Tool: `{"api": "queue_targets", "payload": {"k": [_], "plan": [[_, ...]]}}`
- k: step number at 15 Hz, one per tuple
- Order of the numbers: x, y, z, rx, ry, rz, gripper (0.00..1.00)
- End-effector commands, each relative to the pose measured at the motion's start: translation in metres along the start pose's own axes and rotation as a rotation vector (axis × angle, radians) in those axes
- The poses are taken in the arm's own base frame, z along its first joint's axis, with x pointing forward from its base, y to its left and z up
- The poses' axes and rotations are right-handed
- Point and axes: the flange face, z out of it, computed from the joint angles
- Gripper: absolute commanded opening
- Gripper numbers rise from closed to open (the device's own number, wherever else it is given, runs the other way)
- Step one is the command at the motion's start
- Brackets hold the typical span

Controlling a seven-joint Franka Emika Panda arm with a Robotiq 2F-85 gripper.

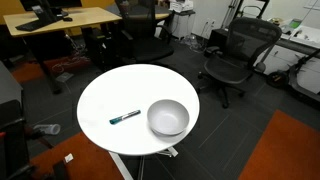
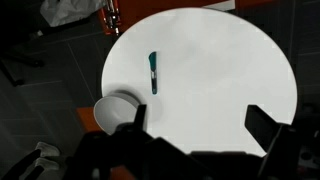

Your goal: Put the blue marker inside the grey bowl

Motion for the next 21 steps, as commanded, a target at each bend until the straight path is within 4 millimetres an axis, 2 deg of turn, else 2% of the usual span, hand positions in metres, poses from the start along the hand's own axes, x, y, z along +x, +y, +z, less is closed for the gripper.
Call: {"api": "queue_targets", "payload": {"k": [1,6,10,15,21], "plan": [[0.0,0.0,0.0,0.0,-0.001,0.0,1.0],[0.0,0.0,0.0,0.0,-0.001,0.0,1.0],[0.015,0.016,0.013,0.024,-0.007,0.026,1.0],[0.037,0.051,0.059,0.055,-0.044,0.087,1.0],[0.05,0.078,0.139,0.118,-0.056,0.061,1.0]]}}
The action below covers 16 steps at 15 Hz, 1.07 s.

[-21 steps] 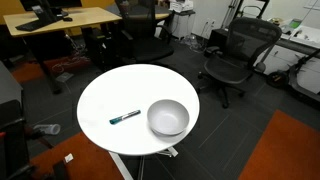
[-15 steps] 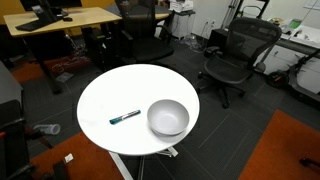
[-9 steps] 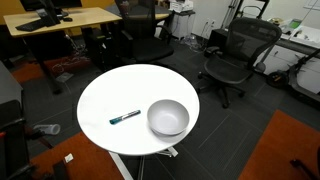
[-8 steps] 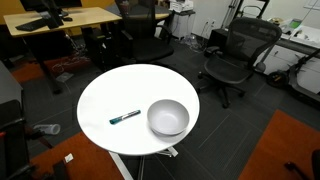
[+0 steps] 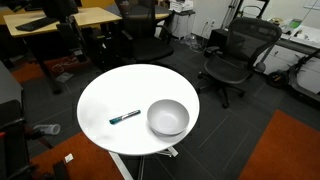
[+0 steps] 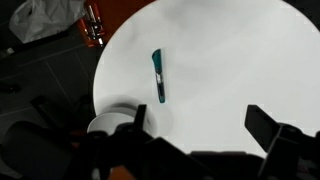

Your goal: Put the blue marker inside the grey bowl

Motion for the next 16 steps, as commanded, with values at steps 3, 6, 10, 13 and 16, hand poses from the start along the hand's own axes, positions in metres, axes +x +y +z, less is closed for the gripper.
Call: {"api": "queue_targets", "payload": {"k": [3,6,10,13,16], "plan": [[0.013,0.031,0.072,0.014,-0.032,-0.06,1.0],[0.02,0.045,0.107,0.007,-0.049,-0.084,1.0],[0.024,0.054,0.153,0.017,-0.053,-0.121,1.0],[0.028,0.058,0.181,0.029,-0.048,-0.135,1.0],[0.037,0.059,0.203,0.044,-0.033,-0.132,1.0]]}}
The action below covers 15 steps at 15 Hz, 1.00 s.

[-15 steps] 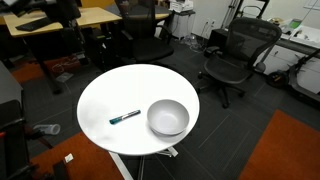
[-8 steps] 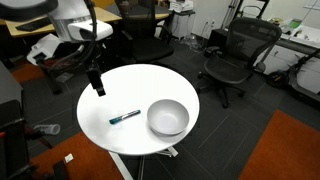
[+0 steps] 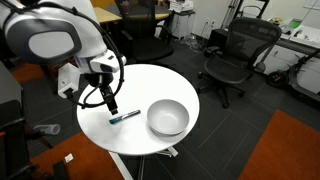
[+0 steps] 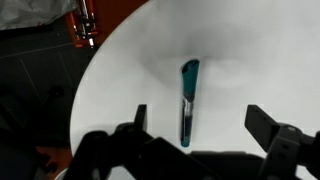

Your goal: Put the blue marker inside the grey bowl

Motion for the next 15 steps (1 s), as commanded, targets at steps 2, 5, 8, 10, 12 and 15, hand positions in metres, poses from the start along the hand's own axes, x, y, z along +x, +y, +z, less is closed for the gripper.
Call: {"api": "queue_targets", "payload": {"k": [2,5,8,10,12,15], "plan": [[0.021,0.005,0.027,0.015,0.029,-0.015,1.0],[0.03,0.007,0.042,0.02,0.029,-0.008,1.0],[0.039,0.007,0.053,0.023,0.023,0.008,1.0],[0.044,0.007,0.06,0.024,0.016,0.016,1.0],[0.048,0.008,0.066,0.026,0.01,0.024,1.0],[0.052,0.008,0.076,0.029,-0.001,0.038,1.0]]}}
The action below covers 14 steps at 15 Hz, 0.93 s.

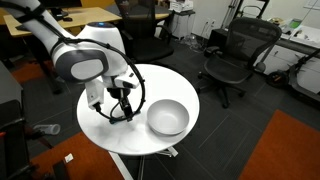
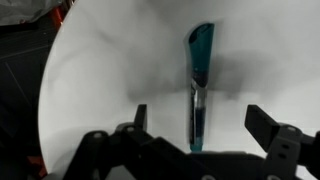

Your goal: Put the blue marker inside the grey bowl

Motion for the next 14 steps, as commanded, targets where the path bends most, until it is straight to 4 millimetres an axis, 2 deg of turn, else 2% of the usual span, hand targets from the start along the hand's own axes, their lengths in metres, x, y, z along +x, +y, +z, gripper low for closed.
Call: {"api": "queue_targets", "payload": {"k": [1,5,7,14], "plan": [[0.01,0.003,0.01,0.008,0.005,-0.007,1.0],[0.014,0.004,0.018,0.008,-0.003,0.0,1.0],[0.015,0.005,0.02,0.008,-0.004,0.0,0.72],[0.018,0.005,0.025,0.009,-0.006,-0.001,0.18]]}}
